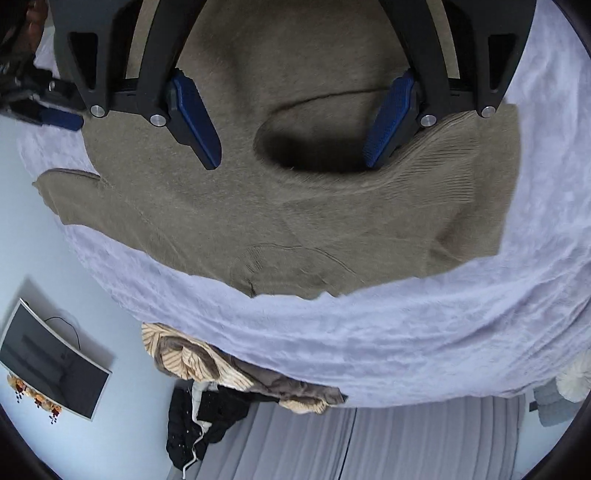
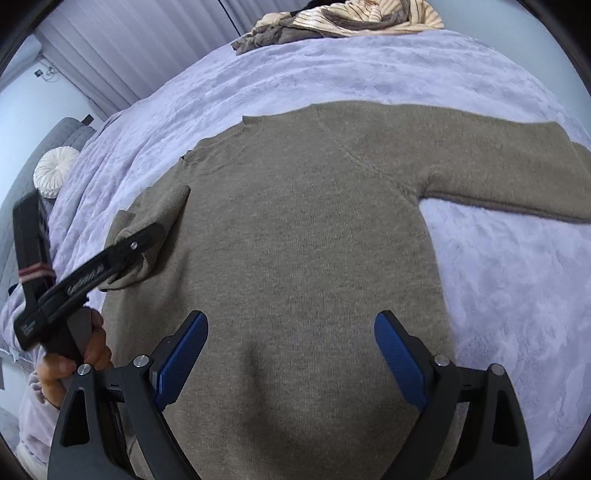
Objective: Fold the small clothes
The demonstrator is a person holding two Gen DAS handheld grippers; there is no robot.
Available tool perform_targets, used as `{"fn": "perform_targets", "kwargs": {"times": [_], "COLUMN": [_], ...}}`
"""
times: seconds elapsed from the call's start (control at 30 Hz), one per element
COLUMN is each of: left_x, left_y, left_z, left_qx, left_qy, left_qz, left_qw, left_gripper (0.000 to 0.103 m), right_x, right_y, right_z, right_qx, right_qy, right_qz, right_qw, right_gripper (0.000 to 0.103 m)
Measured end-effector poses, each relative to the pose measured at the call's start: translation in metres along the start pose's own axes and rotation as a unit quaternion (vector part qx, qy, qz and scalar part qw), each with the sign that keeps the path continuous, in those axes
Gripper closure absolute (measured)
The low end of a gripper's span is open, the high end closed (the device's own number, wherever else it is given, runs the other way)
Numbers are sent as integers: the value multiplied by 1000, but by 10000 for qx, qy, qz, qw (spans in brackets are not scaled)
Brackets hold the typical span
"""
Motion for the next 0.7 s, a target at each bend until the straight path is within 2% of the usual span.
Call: {"fn": "perform_targets", "kwargs": {"times": [0.07, 0.13, 0.2, 0.3, 0.37, 0.43, 0.47, 0.5, 0.53, 0.57, 0.6, 0.63, 0.67, 0.7], "left_x": [-21, -38, -51, -48, -38, -26, -21, -17, -15, -13, -12, -11, -10, -10], "left_y": [18, 45, 77, 123, 144, 155, 160, 161, 160, 159, 159, 158, 158, 158], "left_z": [-4, -6, -12, -31, -44, -57, -61, -63, -62, -61, -60, -60, -60, -61], "left_qx": [-97, -289, -576, -1231, -1578, -1809, -1926, -1939, -1901, -1854, -1806, -1783, -1772, -1757], "left_qy": [-180, -405, -525, -220, -47, 101, 169, 173, 179, 203, 225, 243, 256, 264], "left_qz": [230, 654, 1045, 1337, 1401, 1378, 1319, 1318, 1351, 1386, 1423, 1451, 1466, 1484], "left_qw": [9995, 9966, 9915, 9831, 9775, 9737, 9722, 9720, 9723, 9726, 9729, 9729, 9729, 9728], "left_gripper": [23, 22, 22, 22, 22, 22, 22, 22, 22, 22, 22, 22, 22, 19], "right_x": [2, 5, 13, 31, 49, 67, 76, 87, 96, 106, 110, 111, 107, 98], "right_y": [19, 51, 95, 154, 189, 209, 217, 222, 223, 223, 221, 218, 212, 201], "right_z": [10, 19, 24, 22, 18, 19, 21, 24, 27, 33, 38, 45, 54, 67], "right_qx": [-430, -1065, -1945, -3188, -3927, -4409, -4564, -4648, -4667, -4635, -4541, -4337, -3961, -3385], "right_qy": [-143, -245, -340, -577, -756, -948, -998, -974, -910, -816, -715, -616, -562, -648], "right_qz": [-16, -48, -146, -522, -850, -1301, -1463, -1568, -1677, -1789, -1776, -1615, -1352, -1094], "right_qw": [9990, 9940, 9802, 9446, 9126, 8830, 8720, 8660, 8636, 8640, 8702, 8843, 9064, 9323], "right_gripper": [10, 10, 10, 10, 10, 10, 10, 10, 10, 16, 26, 72, 99, 99]}}
Point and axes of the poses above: each gripper's, at about its wrist camera, not at the fingertips, and x roughly the way its jaws point, y to its left, z to its top, the point moved 6 cm from there along x, roughly the way its jaws point, and after that the axes turned 4 degrees about -z, right-handed, at the moved point
